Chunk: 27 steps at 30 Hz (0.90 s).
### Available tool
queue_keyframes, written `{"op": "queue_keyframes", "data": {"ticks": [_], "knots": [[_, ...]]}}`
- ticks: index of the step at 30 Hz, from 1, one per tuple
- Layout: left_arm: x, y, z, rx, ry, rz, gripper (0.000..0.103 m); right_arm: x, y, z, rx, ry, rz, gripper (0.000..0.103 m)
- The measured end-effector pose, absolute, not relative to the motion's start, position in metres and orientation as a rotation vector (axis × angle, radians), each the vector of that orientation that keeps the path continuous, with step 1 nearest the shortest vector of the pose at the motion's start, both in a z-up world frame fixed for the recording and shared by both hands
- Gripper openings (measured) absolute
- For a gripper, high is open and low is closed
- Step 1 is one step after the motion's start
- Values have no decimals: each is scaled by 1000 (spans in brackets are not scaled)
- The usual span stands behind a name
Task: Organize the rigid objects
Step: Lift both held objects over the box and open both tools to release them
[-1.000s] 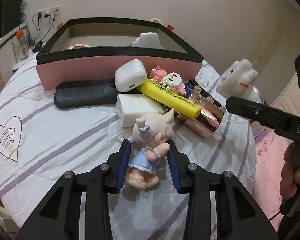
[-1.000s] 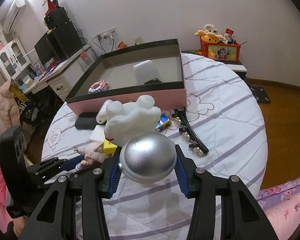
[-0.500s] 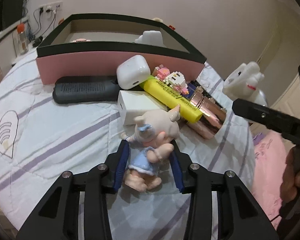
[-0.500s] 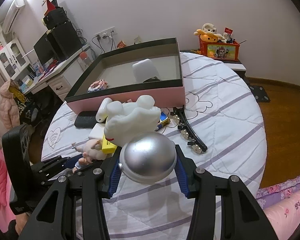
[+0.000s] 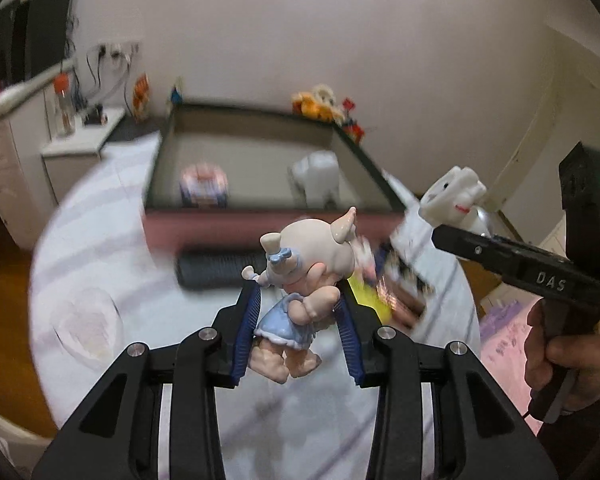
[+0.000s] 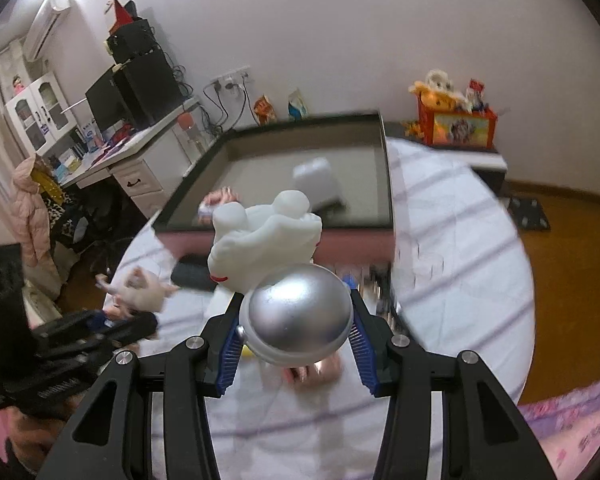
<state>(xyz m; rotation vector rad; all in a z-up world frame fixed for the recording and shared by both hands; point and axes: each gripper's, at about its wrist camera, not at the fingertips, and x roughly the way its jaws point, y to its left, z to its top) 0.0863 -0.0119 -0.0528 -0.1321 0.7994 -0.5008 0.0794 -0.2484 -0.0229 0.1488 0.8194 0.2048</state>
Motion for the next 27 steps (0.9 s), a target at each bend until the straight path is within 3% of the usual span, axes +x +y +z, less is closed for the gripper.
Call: {"op": "queue_keyframes", "data": {"ticks": [9,18,27], "knots": [[193,-29,-22,-85,749,-465,38,187,-241,5,88,800,223,48],[285,-61,-48,-33,834,-414,38,274,-245,-39,99,932,208,48],[318,-82,-78,28,935,-377,38,301,-249,-78,97,1033,180,49]]}}
